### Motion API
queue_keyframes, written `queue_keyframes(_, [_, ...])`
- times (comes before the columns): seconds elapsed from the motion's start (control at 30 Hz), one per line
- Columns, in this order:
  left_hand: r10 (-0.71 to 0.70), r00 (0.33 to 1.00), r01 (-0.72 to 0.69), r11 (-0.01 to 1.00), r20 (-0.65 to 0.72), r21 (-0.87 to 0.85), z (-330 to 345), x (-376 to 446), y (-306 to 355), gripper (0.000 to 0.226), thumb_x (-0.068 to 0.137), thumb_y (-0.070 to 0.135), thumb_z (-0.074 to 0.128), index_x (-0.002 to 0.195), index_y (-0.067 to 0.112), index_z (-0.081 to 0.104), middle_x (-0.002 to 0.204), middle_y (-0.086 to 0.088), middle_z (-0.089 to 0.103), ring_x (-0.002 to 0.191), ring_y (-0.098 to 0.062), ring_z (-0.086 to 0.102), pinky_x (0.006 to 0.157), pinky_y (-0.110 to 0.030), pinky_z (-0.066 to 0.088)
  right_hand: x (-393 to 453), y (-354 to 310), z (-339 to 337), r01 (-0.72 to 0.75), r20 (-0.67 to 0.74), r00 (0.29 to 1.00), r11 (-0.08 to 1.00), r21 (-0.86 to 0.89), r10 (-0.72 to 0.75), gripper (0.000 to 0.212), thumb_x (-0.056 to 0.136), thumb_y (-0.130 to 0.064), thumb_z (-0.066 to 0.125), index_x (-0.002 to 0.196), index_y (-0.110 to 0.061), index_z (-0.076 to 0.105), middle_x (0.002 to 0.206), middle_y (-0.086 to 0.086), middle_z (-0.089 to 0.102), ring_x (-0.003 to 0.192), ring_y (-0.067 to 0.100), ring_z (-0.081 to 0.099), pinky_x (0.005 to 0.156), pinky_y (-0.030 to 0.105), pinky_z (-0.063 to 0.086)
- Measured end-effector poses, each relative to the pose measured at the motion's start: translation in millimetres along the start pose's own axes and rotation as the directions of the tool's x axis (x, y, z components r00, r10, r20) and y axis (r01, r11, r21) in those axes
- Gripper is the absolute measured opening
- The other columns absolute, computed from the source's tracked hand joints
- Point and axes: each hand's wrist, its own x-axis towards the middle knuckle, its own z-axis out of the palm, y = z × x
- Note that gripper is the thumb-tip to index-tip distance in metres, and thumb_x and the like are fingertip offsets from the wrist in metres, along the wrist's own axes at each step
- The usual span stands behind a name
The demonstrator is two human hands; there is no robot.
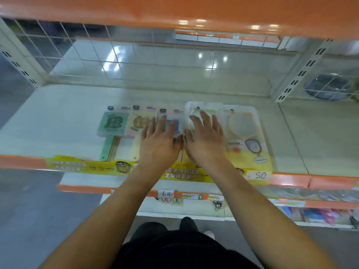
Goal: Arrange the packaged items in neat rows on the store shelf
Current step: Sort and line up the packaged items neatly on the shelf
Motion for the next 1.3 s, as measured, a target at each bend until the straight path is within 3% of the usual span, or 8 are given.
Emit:
queue_keyframes(0.23, [0.140,0.965,-0.145,0.989,0.222,0.007,-0.9,34.2,-8.7,0.053,0.097,0.047,0.034,0.146,0.027,0.028,0.159,0.001,0.015,0.147,-0.027,0.006,0.118,-0.046,0.011,11.5,-4.8,4.1,-0.184,-0.053,0.982,0.983,-0.021,0.183,0.048,0.103,-0.038,0.033,0.149,-0.028,0.031,0.161,0.001,0.018,0.149,0.034,0.008,0.120,0.047,0.012])
queue_keyframes(0.43, [0.192,0.947,-0.196,0.981,0.257,-0.008,11.7,47.9,7.0,0.056,0.095,0.048,0.036,0.145,0.027,0.027,0.157,-0.003,0.020,0.146,-0.027,0.011,0.116,-0.046,0.014,1.5,14.0,-3.8,-0.229,-0.057,0.972,0.973,-0.035,0.226,0.047,0.102,-0.039,0.035,0.148,-0.030,0.033,0.160,0.001,0.020,0.149,0.034,0.010,0.120,0.048,0.014])
queue_keyframes(0.67, [0.184,0.938,-0.179,0.983,0.295,-0.044,19.9,46.4,30.8,0.053,0.093,0.037,0.039,0.142,0.018,0.031,0.157,-0.008,0.019,0.145,-0.025,0.017,0.116,-0.045,0.020,21.3,44.4,-7.6,-0.125,0.072,0.988,0.981,-0.150,0.136,0.046,0.104,-0.044,0.021,0.149,-0.037,0.027,0.163,-0.004,0.013,0.151,0.027,-0.005,0.121,0.050,0.003])
queue_keyframes(0.97, [0.103,0.958,-0.086,0.993,0.269,-0.075,20.8,40.5,38.3,0.042,0.096,0.032,0.041,0.133,0.014,0.040,0.155,-0.011,0.025,0.137,-0.028,0.034,0.111,-0.039,0.025,28.9,52.9,-4.6,-0.016,0.104,0.994,0.994,-0.111,0.028,0.047,0.104,-0.047,0.022,0.150,-0.038,0.025,0.163,-0.006,0.012,0.151,0.028,-0.002,0.121,0.051,0.003])
queue_keyframes(1.07, [0.110,0.960,-0.092,0.993,0.256,-0.079,20.7,39.8,41.5,0.045,0.094,0.032,0.044,0.135,0.016,0.039,0.153,-0.010,0.027,0.136,-0.029,0.035,0.111,-0.041,0.027,27.5,63.7,-9.0,-0.075,0.056,0.995,0.990,-0.122,0.082,0.048,0.103,-0.048,0.023,0.151,-0.042,0.020,0.164,-0.006,0.004,0.150,0.034,-0.005,0.120,0.054,0.001])
queue_keyframes(1.2, [0.121,0.957,-0.107,0.992,0.262,-0.066,21.4,39.4,44.5,0.042,0.092,0.033,0.047,0.132,0.018,0.044,0.151,-0.011,0.029,0.134,-0.032,0.035,0.110,-0.042,0.028,27.1,96.6,-19.4,-0.263,0.052,0.961,0.954,-0.144,0.273,0.048,0.102,-0.048,0.022,0.150,-0.044,0.016,0.164,-0.005,0.000,0.145,0.049,-0.005,0.116,0.064,0.004])
queue_keyframes(1.3, [0.114,0.958,-0.100,0.993,0.265,-0.066,22.1,39.9,45.3,0.041,0.091,0.033,0.049,0.129,0.017,0.047,0.150,-0.012,0.030,0.134,-0.033,0.036,0.110,-0.042,0.029,27.4,104.7,-18.2,-0.273,0.071,0.956,0.953,-0.128,0.284,0.048,0.101,-0.052,0.021,0.148,-0.045,0.019,0.163,-0.005,0.002,0.144,0.051,0.000,0.114,0.064,0.011])
